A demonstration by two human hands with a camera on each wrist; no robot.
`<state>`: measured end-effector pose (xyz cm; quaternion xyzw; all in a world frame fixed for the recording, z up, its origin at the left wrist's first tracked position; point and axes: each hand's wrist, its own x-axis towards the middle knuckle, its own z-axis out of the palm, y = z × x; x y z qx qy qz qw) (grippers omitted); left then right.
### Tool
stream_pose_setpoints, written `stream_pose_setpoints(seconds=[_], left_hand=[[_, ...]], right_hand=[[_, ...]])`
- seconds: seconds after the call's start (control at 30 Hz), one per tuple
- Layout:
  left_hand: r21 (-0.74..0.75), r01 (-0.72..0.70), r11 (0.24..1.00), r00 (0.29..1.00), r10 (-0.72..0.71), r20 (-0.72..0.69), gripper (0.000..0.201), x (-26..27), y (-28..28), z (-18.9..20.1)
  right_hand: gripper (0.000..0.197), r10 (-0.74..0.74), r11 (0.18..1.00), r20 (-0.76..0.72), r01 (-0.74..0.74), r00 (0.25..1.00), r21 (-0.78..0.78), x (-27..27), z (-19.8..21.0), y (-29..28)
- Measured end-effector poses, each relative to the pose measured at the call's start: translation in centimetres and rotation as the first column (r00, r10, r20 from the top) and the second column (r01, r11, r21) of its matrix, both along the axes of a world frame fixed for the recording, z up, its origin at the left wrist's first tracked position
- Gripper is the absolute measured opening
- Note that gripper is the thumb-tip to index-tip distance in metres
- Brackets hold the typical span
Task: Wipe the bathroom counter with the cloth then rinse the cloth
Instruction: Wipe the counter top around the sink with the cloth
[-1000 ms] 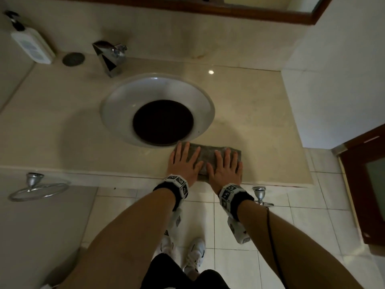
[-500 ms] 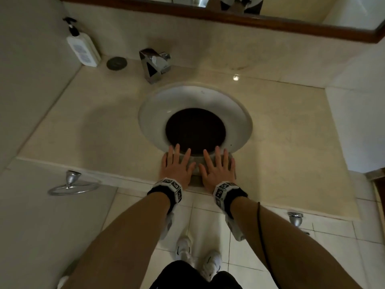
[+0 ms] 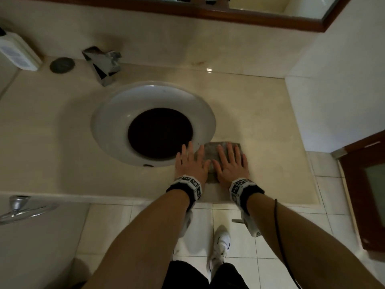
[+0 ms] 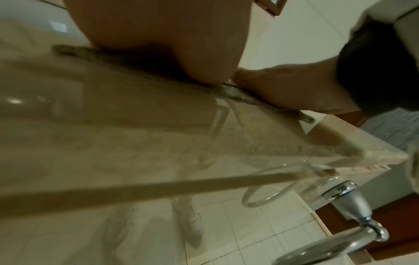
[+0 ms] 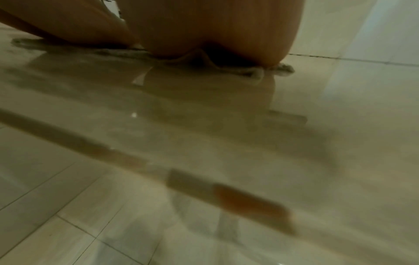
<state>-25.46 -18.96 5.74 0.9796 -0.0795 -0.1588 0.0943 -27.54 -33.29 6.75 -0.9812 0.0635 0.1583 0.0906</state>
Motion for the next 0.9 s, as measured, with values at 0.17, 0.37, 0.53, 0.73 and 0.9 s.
stream_pose_setpoints(seconds=[0.17, 0.37, 0.53, 0.73, 0.9], left_hand=[[0.025, 0.036, 0.999, 0.999, -0.035, -0.016, 0.062, 2.0, -4.6, 0.2], [0.047, 0.05, 0.998, 0.999, -0.05, -0.013, 0.064, 4.4, -9.6, 0.7], [0.067, 0.074, 0.995, 0.997, -0.074, -0.002, 0.063, 4.9, -11.5, 0.8], [0.085, 0.114, 0.99, 0.993, -0.112, -0.027, 0.063, 4.9, -11.2, 0.8], [0.065, 0.139, 0.988, 0.99, -0.137, -0.033, 0.062, 2.7, -10.2, 0.6]], right_hand=[[0.062, -0.001, 1.0, 0.02, 0.001, 1.0, -0.016, 1.5, -0.1, -4.7], [0.062, 0.029, 1.0, 0.002, -0.029, 1.0, 0.011, 3.3, 0.2, -9.8], [0.063, 0.05, 0.998, -0.057, -0.048, 0.997, 0.036, 4.2, 0.4, -12.1], [0.064, -0.013, 0.999, -0.054, 0.016, 0.998, 0.043, 3.3, 0.1, -11.6], [0.064, -0.066, 0.997, -0.061, 0.068, 0.996, 0.028, 1.3, 0.4, -10.4]])
